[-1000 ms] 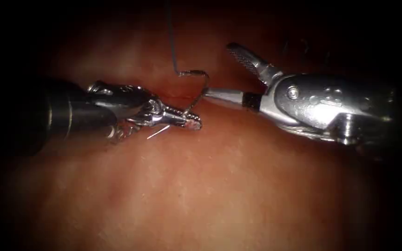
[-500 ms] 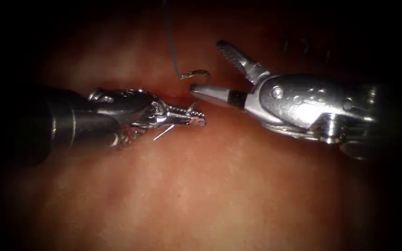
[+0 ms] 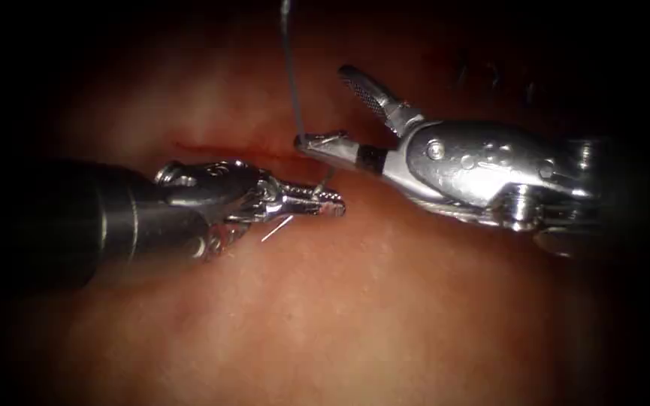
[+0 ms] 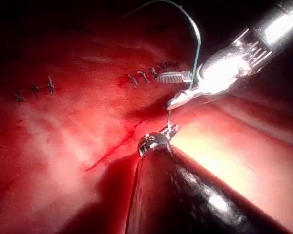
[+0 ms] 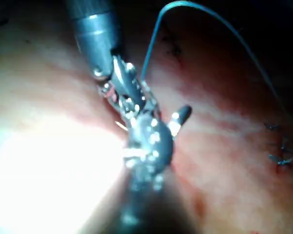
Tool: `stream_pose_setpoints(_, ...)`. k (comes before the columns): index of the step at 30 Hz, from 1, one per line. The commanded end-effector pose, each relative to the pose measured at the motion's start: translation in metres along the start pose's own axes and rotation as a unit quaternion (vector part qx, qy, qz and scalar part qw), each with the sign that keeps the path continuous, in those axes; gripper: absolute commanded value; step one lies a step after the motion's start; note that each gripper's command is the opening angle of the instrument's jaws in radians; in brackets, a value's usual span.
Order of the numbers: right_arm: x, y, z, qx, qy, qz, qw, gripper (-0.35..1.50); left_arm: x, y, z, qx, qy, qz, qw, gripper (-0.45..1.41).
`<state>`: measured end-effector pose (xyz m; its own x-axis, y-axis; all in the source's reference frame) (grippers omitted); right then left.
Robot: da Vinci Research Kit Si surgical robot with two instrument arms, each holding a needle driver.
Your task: Wound Closure
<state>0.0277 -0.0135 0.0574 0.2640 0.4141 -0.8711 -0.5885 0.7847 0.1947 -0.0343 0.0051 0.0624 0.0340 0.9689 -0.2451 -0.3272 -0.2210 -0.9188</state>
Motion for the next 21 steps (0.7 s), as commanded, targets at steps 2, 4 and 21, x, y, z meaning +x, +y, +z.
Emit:
stream_pose_setpoints(2, -0.0002, -0.0003, 0.0009, 0.001, 0.000, -0.002, 1.000, 0.36, 0.0002, -0.0003, 0.0007, -0.001, 0.002, 0.000, 1.000, -0.45)
stream_pose_setpoints(4, -0.0002, -0.0003, 0.0008, 0.002, -0.001, -0.002, 1.000, 0.34, 0.0002, -0.0002, 0.0006, -0.002, 0.002, 0.000, 1.000, -0.45)
stream_pose_setpoints(21, -0.0014, -0.0005, 0.0002, 0.033, 0.004, -0.034, 0.999, -0.35, 0.0004, -0.0001, 0.0005, -0.001, 0.002, 0.013, 1.000, -0.45)
